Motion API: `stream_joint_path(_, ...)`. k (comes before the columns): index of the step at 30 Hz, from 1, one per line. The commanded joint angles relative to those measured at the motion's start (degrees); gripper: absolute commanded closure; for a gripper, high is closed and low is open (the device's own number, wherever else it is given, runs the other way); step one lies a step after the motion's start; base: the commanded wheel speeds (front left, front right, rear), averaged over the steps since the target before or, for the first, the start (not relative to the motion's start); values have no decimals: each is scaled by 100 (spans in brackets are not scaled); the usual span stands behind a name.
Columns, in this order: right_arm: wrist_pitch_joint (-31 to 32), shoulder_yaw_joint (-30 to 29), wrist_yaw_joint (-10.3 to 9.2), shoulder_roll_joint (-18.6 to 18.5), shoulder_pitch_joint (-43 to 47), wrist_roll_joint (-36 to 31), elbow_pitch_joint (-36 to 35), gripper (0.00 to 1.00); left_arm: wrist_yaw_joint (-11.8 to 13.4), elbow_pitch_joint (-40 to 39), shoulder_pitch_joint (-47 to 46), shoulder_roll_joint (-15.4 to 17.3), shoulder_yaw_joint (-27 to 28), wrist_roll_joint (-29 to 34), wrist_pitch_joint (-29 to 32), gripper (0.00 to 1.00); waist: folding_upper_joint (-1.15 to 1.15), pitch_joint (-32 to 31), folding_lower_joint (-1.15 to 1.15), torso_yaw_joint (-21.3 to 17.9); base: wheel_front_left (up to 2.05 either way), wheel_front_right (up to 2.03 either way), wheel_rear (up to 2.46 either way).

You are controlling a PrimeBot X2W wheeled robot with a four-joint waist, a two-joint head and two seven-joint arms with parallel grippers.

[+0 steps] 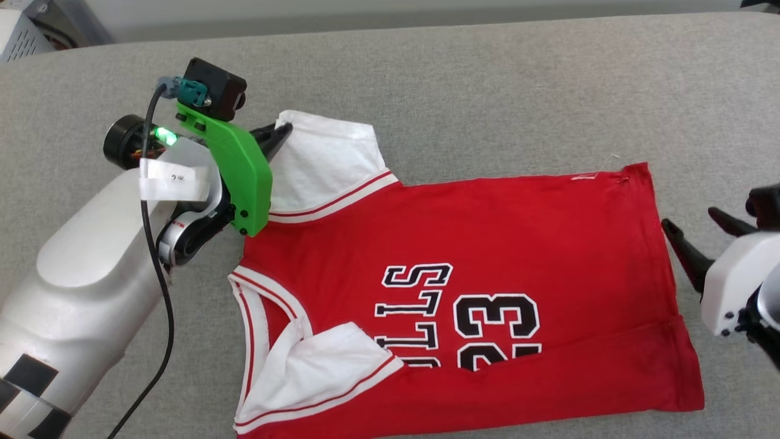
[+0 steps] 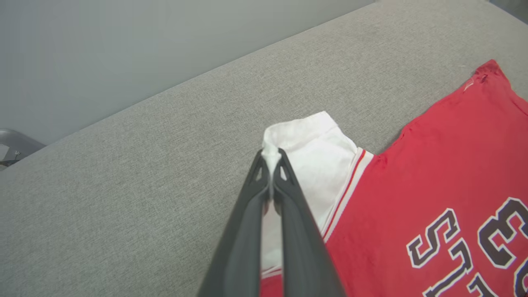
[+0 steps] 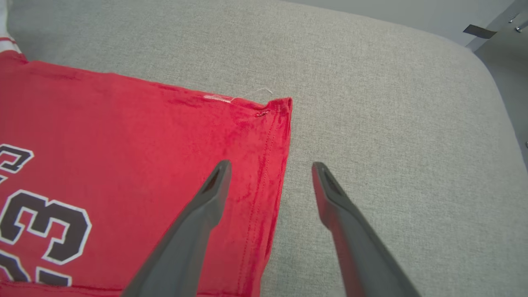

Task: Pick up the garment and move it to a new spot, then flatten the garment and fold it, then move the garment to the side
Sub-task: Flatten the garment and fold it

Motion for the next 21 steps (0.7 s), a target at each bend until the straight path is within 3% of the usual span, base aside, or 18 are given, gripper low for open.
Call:
stream_joint_path(1, 184, 33, -4, -73, -222, 82, 53, 0, 62, -130, 87, 34, 11, 130, -28, 100, 0, 233, 0, 197, 0, 0, 0)
stream_joint_path(4, 816, 190, -4, -273, -720, 234, 381, 0, 220, -574, 148, 113, -7, 216, -31, 100, 0, 364, 0, 353, 0, 0, 0)
stream_joint_path(8, 1220, 326, -4, -464, -1252, 263, 869, 0, 375, -1088, 221, 176, -24, 252, 21, 100, 0, 503, 0, 530, 0, 0, 0)
stream_joint_path(21, 1221, 852, -4, -631, -2090, 184, 2205, 0, 730, -2107, 420, 316, -71, 342, 94, 100, 0, 786, 0, 855, 0, 0, 0)
